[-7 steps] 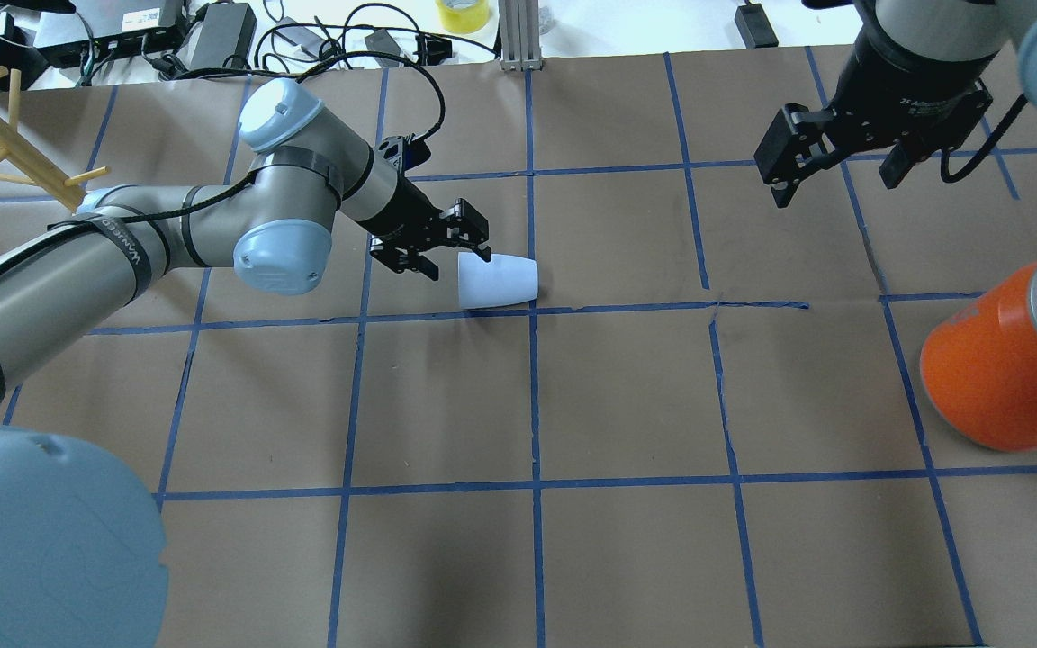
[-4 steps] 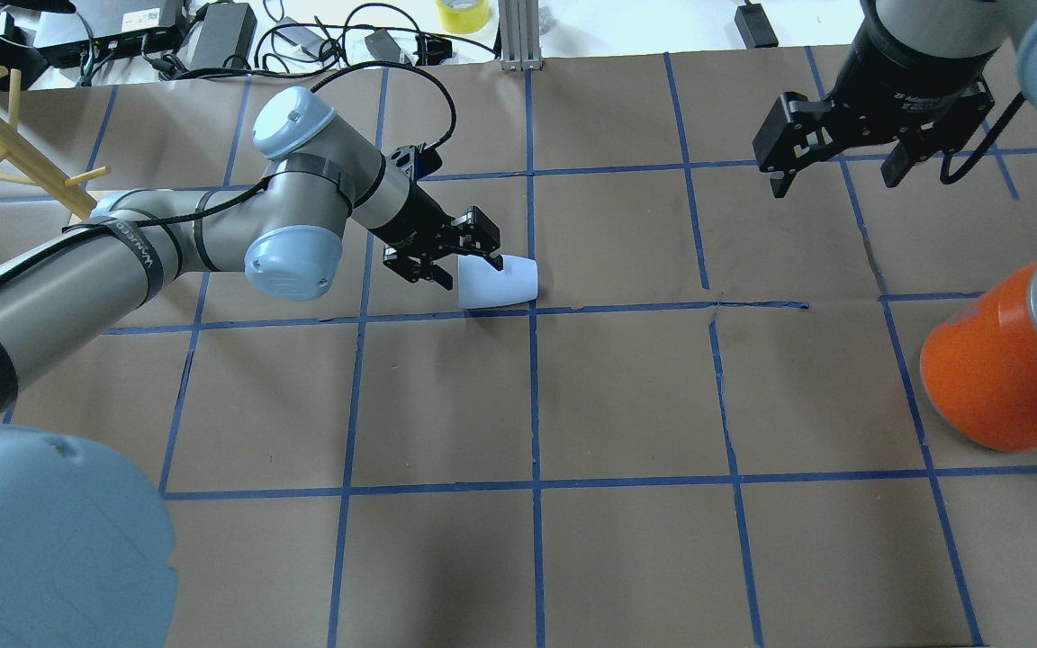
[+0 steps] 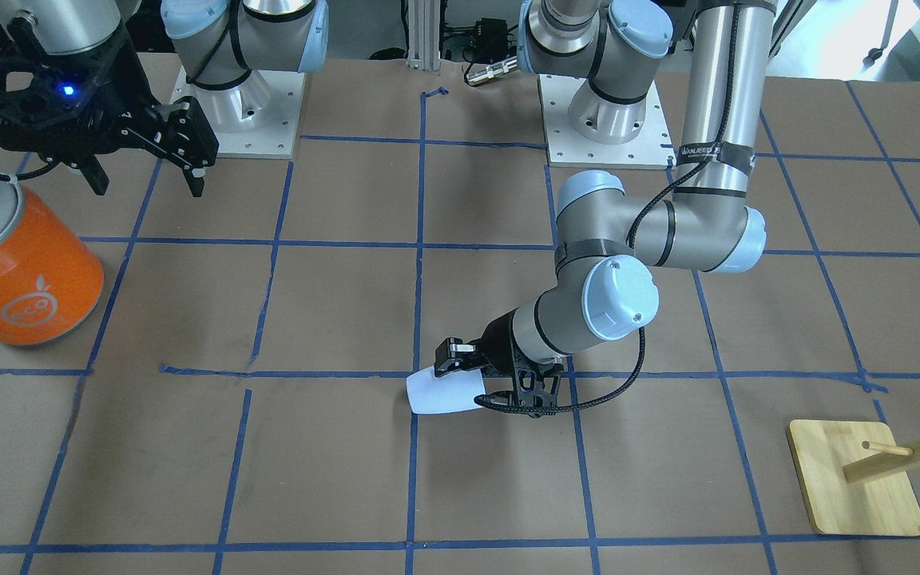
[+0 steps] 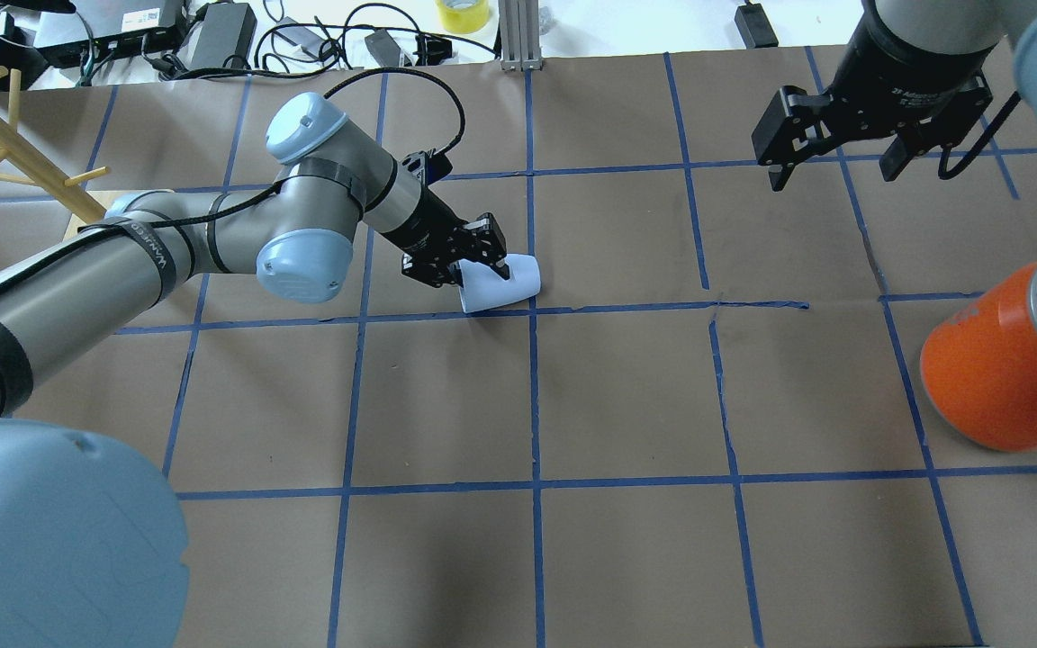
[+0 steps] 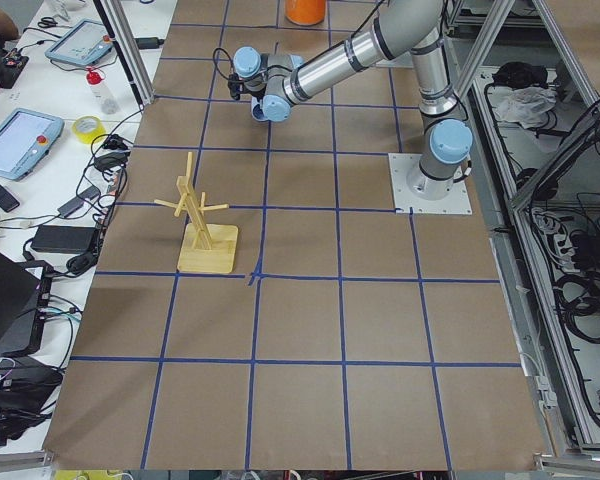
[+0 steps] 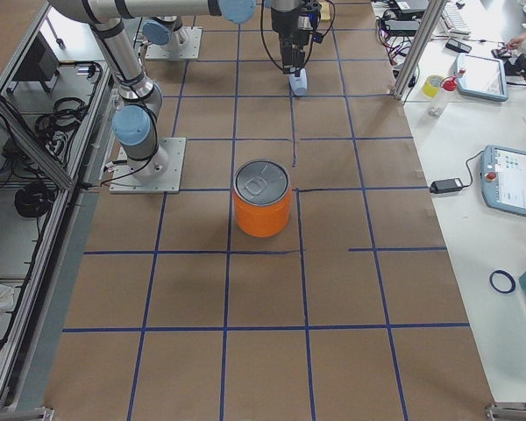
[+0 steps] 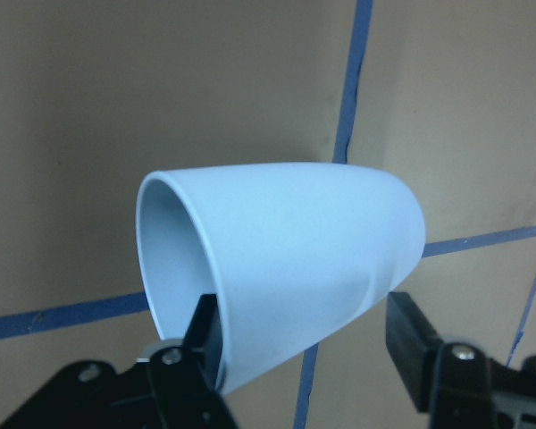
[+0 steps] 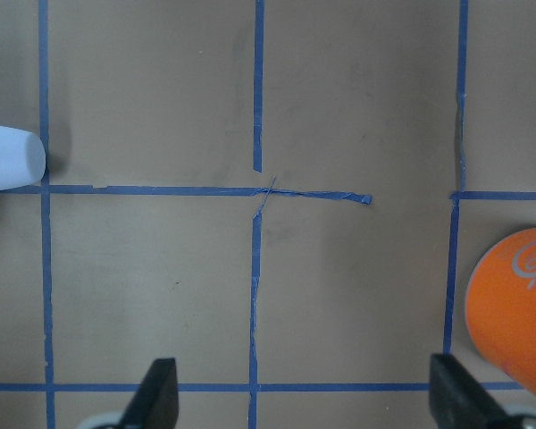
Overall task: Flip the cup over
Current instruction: 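Lift the cup with the left gripper and rotate it opening-up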
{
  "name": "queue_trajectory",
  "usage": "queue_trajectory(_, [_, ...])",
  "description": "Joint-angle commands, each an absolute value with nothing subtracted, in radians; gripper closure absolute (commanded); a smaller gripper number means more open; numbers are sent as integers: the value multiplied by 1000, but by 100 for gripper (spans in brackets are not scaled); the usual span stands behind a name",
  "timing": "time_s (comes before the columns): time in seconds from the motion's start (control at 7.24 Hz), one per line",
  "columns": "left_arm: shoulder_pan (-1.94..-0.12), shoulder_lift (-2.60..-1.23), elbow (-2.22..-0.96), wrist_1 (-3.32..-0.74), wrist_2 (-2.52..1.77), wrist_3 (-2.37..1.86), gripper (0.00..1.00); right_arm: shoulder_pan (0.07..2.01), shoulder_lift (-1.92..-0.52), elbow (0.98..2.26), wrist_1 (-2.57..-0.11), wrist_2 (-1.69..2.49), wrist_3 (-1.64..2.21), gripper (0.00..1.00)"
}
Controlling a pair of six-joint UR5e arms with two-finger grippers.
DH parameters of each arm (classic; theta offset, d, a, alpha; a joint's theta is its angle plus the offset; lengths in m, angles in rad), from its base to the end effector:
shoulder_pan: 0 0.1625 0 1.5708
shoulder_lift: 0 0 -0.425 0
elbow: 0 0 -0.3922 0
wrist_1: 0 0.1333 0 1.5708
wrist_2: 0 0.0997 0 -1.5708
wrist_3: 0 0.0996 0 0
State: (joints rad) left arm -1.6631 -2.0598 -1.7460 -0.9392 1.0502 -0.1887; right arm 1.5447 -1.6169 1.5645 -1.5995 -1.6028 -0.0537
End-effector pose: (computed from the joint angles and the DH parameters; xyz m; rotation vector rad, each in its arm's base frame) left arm -0.2379 -0.5859 0.2063 0.1380 -2.6235 -0.1404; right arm 0.1176 -0.4827 0.5164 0.0408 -3.1037 0.1239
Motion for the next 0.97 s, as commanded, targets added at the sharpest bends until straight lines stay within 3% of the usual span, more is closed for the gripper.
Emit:
queue_trajectory(0.0, [-1664,-2060,-1740,-928,1057,-221,100,1545,-1617,1565,-1598,-1603,-55,0])
queue_trajectory(0.83, [-1669,-2017,-1658,-942,1345,-347,100,1545,-1617,1575,-1598,-1606,-54,0])
